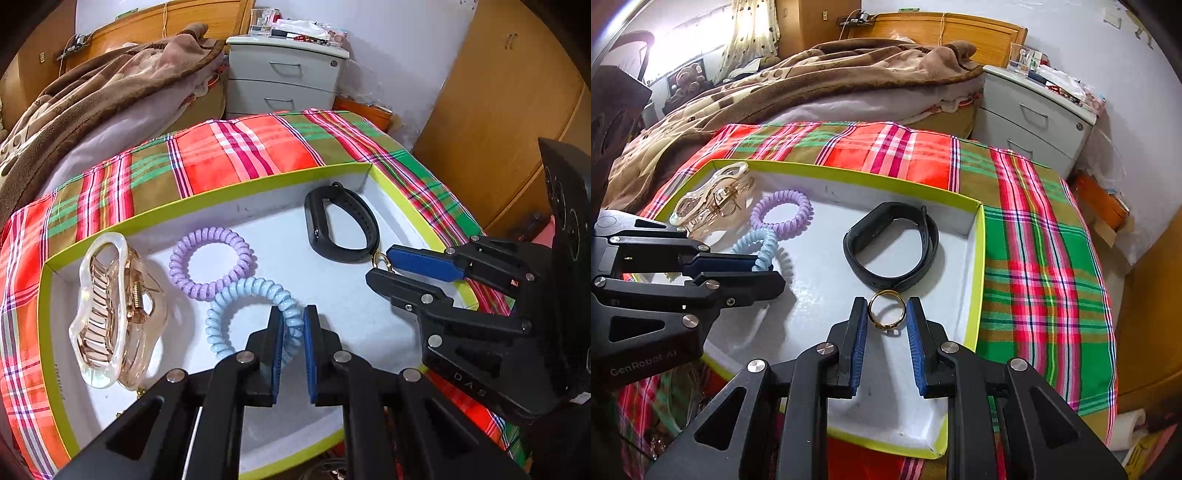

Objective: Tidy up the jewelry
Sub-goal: 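Carry the ring and blue coil tie into the yellow box and open both tools, then withdraw both tools and grasp the dark beaded bracelet with the right tool, then lift the beaded bracelet with the right tool while the left tool grasps the grey cable tie, then carry the bracelet and grey cable tie into the box and open both tools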

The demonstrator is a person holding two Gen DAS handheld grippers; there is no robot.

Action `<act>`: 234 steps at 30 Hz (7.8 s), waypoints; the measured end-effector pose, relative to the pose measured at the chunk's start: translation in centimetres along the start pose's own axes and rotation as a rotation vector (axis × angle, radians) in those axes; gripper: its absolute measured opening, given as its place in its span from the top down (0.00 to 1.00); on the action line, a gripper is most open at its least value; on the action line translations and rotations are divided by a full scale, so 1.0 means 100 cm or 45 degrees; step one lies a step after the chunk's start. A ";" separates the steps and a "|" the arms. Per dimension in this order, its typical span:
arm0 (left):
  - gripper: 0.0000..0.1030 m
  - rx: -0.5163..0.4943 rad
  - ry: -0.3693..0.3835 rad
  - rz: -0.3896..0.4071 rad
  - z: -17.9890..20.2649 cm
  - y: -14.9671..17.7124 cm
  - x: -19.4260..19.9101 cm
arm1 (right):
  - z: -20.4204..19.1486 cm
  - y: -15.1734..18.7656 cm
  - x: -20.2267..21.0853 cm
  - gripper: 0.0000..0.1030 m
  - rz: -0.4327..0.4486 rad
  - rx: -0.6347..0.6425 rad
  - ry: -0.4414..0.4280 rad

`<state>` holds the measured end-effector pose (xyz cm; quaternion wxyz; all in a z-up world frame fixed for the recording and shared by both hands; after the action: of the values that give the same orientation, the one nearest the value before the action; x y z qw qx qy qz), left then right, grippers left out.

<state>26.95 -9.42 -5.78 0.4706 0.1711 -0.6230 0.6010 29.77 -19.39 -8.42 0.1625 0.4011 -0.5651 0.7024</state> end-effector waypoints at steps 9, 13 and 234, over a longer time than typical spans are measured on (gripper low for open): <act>0.74 -0.002 0.026 -0.005 0.002 0.000 0.000 | -0.001 -0.002 -0.002 0.78 -0.010 0.012 0.020; 0.69 0.000 0.029 -0.007 0.003 0.000 0.001 | -0.001 -0.002 -0.001 0.77 -0.009 0.003 0.021; 0.72 0.182 -0.071 0.064 -0.038 0.039 0.035 | -0.048 -0.036 -0.021 0.78 0.079 -0.039 -0.193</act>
<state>23.59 -3.90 -5.93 0.4242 0.2050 -0.5957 0.6505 31.69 -13.39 -7.82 0.1037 0.4329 -0.5985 0.6661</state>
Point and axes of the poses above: each gripper's, at about its wrist camera, not at the fingertips, and x roughly against the way its jaws point, z to its right, y to its underside, the point moved 5 cm from there along -x, roughly the way its jaws point, and after that the axes turned 6 degrees about z, right-handed, at the moved point
